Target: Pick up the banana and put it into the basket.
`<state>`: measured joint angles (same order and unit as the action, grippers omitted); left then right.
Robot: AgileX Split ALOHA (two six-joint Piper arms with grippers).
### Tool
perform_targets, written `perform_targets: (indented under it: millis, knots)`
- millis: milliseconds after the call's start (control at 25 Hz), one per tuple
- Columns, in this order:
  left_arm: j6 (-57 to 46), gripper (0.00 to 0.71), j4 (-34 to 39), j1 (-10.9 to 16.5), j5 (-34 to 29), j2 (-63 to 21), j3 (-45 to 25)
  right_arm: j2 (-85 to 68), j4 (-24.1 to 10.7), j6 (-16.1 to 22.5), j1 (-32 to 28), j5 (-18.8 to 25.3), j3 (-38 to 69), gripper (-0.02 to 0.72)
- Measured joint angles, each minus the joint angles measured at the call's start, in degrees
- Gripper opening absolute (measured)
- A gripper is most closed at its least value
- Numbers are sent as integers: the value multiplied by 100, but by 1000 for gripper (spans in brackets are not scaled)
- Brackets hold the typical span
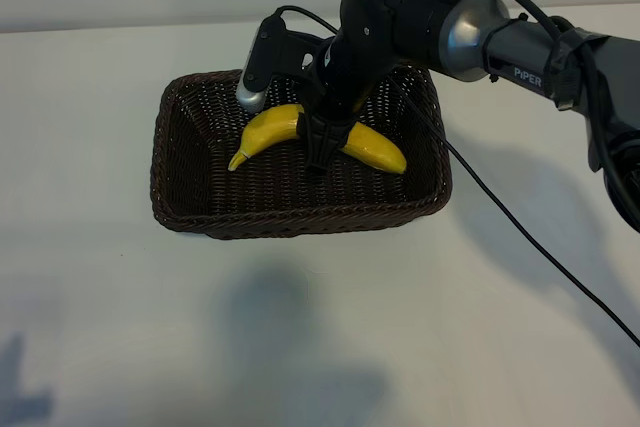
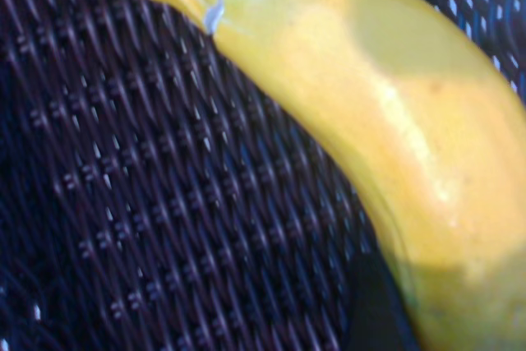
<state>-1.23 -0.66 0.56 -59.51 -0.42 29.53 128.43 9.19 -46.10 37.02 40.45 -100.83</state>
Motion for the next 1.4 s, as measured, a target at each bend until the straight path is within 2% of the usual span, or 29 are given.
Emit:
perform_targets:
  millis: [240,720,840,1000,1240,1320,1400]
  knots:
    - [0,572,0,0,0,0,0,0,0,0,0,0,0,523]
    - [6,572,0,0,0,0,0,-635,-51,29,0,235,0,530]
    - [17,572,0,0,-5,0,0,-858,-257,199,0,308,0,530]
    - [17,572,0,0,-5,0,0,-971,-919,895,0,326,0,530]
    - [17,572,0,0,-5,0,0,-984,-2488,2675,-104,590,0,530]
    - [17,572,0,0,-5,0,0,-984,-2729,3157,-246,698,0,530]
    - [17,572,0,0,-5,0,0,-984,-2758,3399,-482,836,0,530]
